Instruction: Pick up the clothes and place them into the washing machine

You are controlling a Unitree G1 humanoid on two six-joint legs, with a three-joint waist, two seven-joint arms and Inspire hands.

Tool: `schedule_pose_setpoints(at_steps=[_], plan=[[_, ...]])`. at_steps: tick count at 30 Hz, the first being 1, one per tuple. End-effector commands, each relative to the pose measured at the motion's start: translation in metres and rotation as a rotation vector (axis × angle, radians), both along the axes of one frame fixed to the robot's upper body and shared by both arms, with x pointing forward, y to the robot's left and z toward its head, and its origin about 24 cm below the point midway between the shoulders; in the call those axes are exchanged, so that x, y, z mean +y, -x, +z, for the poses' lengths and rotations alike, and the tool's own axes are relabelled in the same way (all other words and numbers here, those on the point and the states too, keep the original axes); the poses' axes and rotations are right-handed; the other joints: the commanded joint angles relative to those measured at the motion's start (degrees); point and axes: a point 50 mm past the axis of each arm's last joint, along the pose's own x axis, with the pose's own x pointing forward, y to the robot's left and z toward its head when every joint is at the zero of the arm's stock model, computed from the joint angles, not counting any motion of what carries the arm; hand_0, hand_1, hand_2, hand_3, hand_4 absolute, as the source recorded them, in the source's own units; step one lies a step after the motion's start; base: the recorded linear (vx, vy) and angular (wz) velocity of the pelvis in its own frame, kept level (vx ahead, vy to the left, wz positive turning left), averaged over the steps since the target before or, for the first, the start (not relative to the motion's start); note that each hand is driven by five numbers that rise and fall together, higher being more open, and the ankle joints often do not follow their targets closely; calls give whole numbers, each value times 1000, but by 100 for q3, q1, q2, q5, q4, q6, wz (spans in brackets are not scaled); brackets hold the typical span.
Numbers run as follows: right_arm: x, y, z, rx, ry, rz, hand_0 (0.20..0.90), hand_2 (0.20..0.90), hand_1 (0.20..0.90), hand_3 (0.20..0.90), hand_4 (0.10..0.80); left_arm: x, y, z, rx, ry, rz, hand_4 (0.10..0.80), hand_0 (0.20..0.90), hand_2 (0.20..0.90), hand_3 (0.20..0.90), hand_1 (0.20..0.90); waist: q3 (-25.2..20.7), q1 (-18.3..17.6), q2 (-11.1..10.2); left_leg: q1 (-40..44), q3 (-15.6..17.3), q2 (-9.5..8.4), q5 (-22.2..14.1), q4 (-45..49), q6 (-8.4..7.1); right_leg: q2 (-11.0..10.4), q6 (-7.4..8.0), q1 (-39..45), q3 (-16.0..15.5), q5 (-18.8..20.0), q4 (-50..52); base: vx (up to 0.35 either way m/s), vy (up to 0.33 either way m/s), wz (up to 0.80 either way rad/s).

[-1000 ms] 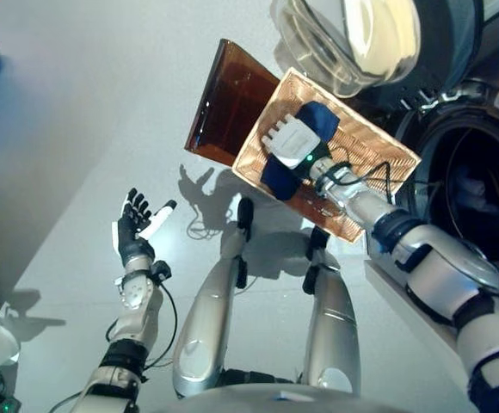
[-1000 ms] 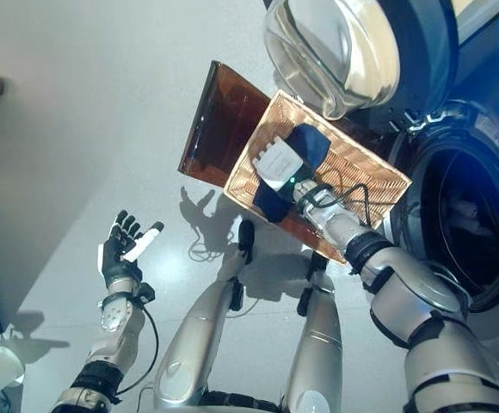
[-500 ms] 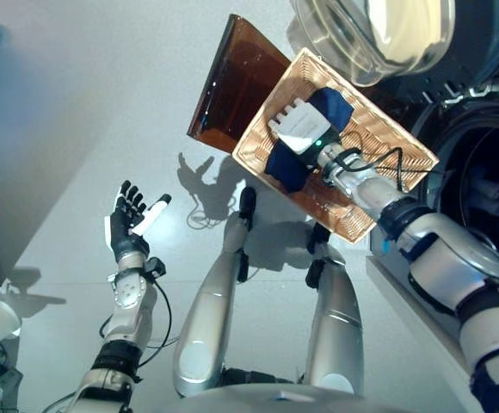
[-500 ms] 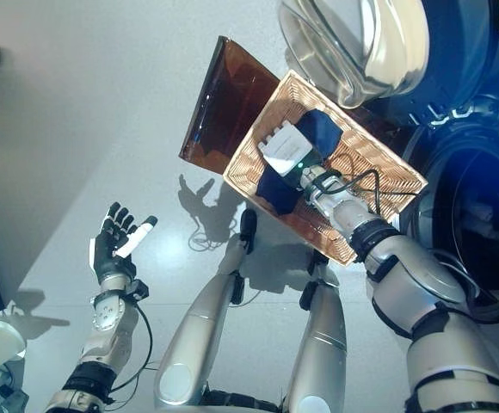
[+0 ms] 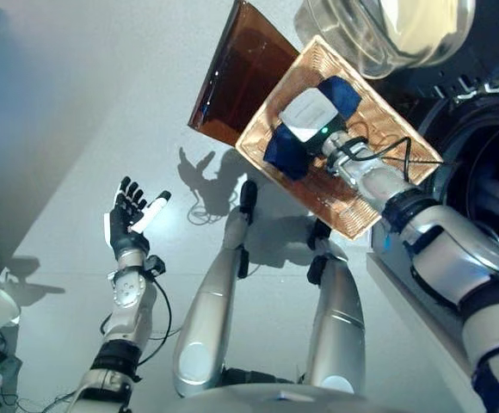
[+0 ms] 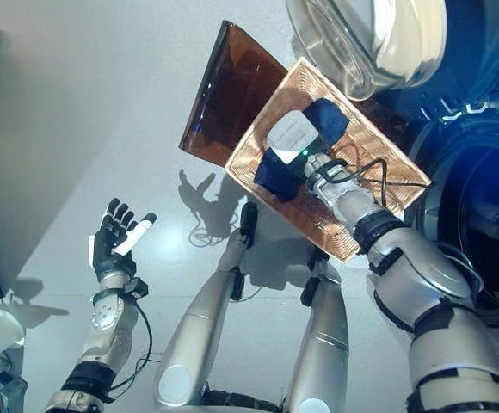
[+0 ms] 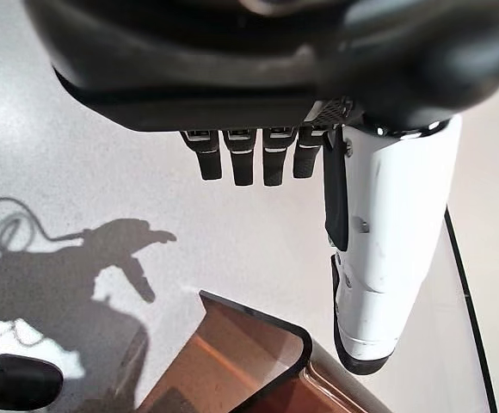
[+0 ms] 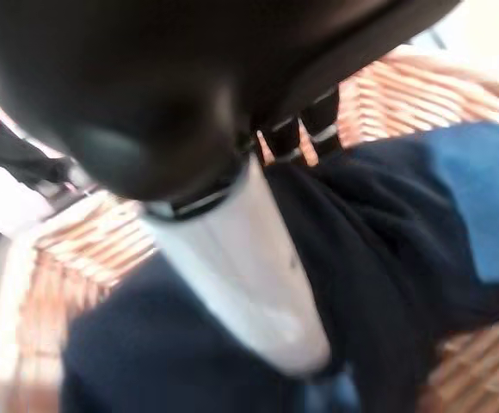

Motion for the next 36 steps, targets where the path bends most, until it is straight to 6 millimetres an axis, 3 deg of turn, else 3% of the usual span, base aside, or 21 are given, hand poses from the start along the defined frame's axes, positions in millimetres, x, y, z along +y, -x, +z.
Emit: schedule_pose_setpoints(at_steps=[1,15,22,24,26,32,34,36], plan=[[-41,-2,41,-121,32,-130,200,200,200,200,300,29,13,20,-115,-60,89,800,900,900,900,900,-8,130,212,-239,202,-203,-198,209,-330,-72,125,13,138,347,-236,2,-17,3],[-38,2,51,-208,-3,-88,200,200,200,200,300,29,12,21,-122,-60,98,800,900,900,900,900,-8,70,183,-66,247,-215,-276,247,-289,-24,114,151,275,347,-234,0,0,0],[-33,16,54,-262,-190,11,200,200,200,200,300,30,11,19,-107,-65,121,800,900,900,900,900,-8,-48,117,157,333,-211,-362,306,-251,-15,128,351,341,357,-262,11,4,-5],[-33,31,40,-271,-436,74,200,200,200,200,300,29,9,14,-80,-59,147,800,900,900,900,900,-9,-185,63,360,382,-206,-421,304,-216,-8,146,557,410,369,-318,30,4,-3],[-35,36,36,-273,-492,83,200,200,200,200,300,29,10,11,-68,-56,155,800,900,900,900,900,-18,-211,42,427,404,-210,-443,304,-207,-3,150,631,429,368,-349,27,7,-8],[-29,61,-20,-134,-1038,106,200,200,200,200,300,26,16,-3,-7,-34,177,800,900,900,900,900,-199,-363,48,668,507,-220,-542,293,-147,0,179,876,535,399,-517,44,10,-11],[-26,64,-28,-111,-1117,110,200,200,200,200,300,25,18,-4,-3,-32,179,800,900,900,900,900,-219,-379,64,690,514,-226,-550,291,-138,1,179,903,556,405,-534,22,6,-22],[-25,74,-48,-55,-1448,95,200,200,200,200,300,23,21,-9,19,-21,179,800,900,900,900,900,-264,-442,106,748,566,-237,-557,265,-130,12,180,953,600,415,-610,28,8,-13]])
